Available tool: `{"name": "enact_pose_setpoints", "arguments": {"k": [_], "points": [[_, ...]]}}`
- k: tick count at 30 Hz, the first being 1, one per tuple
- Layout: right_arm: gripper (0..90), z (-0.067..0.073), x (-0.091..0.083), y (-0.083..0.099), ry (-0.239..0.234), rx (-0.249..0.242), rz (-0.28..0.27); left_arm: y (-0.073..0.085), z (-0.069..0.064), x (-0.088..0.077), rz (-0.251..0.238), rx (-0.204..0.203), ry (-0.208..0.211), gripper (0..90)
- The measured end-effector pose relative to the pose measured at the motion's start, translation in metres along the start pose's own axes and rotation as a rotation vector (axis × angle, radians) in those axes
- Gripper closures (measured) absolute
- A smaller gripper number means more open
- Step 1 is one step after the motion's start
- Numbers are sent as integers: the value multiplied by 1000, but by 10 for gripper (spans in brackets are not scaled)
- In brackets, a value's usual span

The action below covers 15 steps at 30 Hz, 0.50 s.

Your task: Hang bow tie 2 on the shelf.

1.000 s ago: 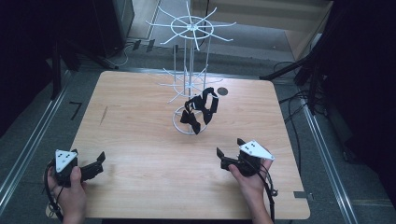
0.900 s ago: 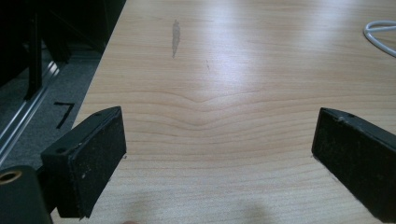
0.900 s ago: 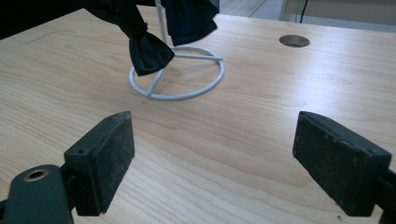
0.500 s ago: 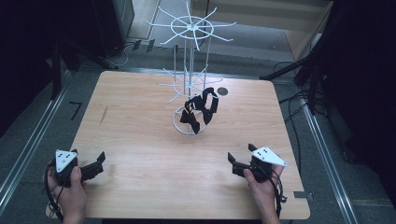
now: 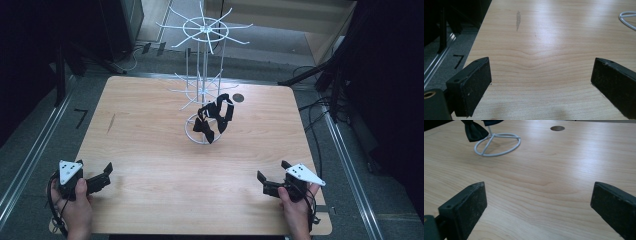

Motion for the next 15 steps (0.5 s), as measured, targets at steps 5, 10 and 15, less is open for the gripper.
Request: {"name": "enact_pose_setpoints", "arguments": {"k": [5, 10, 15], "points": [[0, -12, -8, 6, -26, 19, -12, 0, 0, 0, -1, 2, 0, 38], [0, -29, -14, 15, 6, 40, 3, 0, -1, 0, -2, 1, -2, 38], [0, -48, -22, 23, 44, 54, 20, 0, -1, 1, -5, 3, -7, 42]]}}
Point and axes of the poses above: each handheld gripper's, and its own axes: x roughly forward along the jaws, y roughly out of its underside, z roughly to its left, the point moved 5 cm from there along x, roughly forward along the jaws, and after that the axes turned 10 degrees about y, right-handed, at the moved point
